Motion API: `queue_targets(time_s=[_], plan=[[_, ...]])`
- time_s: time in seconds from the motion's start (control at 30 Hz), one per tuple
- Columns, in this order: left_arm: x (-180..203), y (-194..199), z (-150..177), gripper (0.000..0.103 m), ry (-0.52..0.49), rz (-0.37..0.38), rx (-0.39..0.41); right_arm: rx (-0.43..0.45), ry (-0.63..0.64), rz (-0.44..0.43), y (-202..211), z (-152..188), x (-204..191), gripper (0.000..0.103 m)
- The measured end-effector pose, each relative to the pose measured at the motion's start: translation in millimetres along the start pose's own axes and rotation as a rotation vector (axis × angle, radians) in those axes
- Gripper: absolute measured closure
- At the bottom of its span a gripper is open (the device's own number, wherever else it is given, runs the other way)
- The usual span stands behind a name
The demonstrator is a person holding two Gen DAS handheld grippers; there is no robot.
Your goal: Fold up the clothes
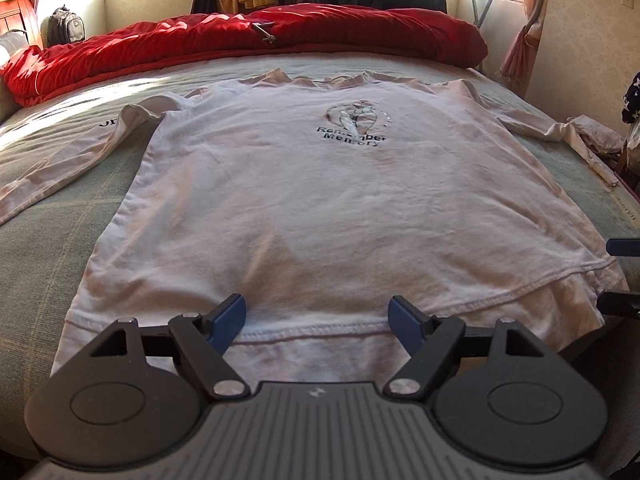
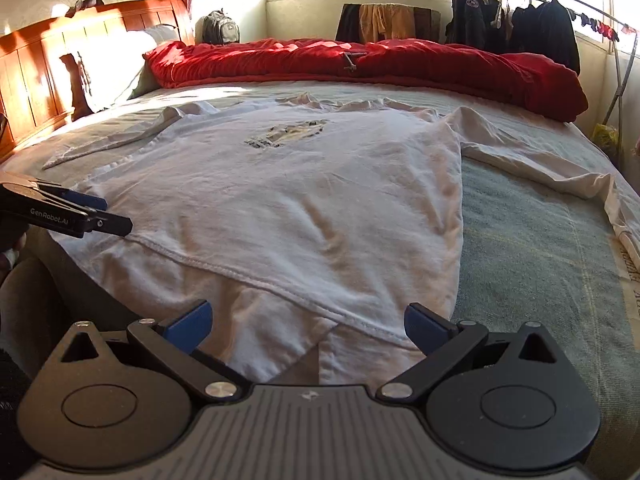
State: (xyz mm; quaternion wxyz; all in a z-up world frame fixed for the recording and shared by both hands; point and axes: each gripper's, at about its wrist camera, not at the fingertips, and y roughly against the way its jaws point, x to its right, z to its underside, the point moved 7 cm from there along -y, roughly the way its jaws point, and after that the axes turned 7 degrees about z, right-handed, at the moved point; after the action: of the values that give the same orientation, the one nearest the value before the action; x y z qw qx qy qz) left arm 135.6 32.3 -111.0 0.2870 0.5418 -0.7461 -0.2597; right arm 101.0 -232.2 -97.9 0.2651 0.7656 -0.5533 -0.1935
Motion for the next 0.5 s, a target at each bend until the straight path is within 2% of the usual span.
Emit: queue_targets(time_s=[0.07, 0.23, 0.3, 0.5], plan=[[-0.2, 0.0, -0.3, 0.024, 0.006, 0.0, -0.001, 0.028, -0.012, -0.032, -3.2, -12.6, -6.8, 0.0], [-0.7, 2.7, 2.2, 0.024, 0.002, -0.004, 0.005, -0.015, -0.038, -0.111, -26.6, -22.8, -35.9, 0.0], [-2.0, 3.3, 2.4, 0.024, 0.006, -0.001, 0.007, -0.049, -0.047, -0.176, -27.5, -16.4, -45.5, 0.0], [-3.2, 0.7, 1.4, 0.021, 0.01, 0.008, 0.005, -0.164, -0.018, -0.205, -8.7, 12.1, -44.7, 0.0]])
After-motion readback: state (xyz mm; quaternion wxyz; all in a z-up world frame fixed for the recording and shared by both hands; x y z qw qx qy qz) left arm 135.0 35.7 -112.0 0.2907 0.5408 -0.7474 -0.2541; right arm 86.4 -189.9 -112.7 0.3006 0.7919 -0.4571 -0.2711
